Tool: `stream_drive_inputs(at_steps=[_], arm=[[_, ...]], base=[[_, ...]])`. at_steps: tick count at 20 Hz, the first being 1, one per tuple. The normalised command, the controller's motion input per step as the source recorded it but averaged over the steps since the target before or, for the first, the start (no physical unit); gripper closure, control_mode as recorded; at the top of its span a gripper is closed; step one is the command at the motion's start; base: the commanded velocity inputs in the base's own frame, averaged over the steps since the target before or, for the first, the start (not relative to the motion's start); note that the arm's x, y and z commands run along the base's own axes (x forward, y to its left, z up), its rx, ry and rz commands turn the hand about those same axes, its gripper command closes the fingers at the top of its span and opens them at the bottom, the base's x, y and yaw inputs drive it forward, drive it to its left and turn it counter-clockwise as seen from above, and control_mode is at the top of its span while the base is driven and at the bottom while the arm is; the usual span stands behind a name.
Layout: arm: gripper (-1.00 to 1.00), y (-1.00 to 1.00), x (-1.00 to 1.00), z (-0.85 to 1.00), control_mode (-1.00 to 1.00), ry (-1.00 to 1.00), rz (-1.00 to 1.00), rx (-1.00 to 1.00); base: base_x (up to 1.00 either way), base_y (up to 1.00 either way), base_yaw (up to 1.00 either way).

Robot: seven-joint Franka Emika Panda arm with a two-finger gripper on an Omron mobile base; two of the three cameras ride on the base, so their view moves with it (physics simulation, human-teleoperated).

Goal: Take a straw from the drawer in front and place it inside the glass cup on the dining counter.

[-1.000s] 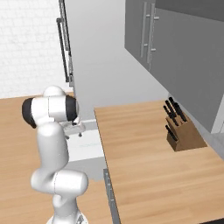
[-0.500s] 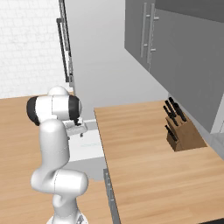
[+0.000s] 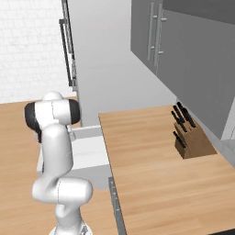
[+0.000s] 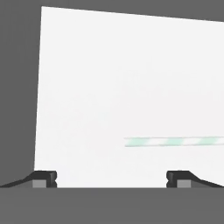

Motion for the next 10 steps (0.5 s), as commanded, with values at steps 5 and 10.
stream_drive_inputs(at_steps=[5, 10], arm=[[-1.0, 0.65, -0.2, -0.01, -1.0, 0.01, 0.0, 0.0], [-1.0, -0.3, -0.06, 0.04, -1.0, 0.03, 0.0, 0.0]], base=[[0.0, 0.0, 0.0], [0.0, 0.0, 0.0]])
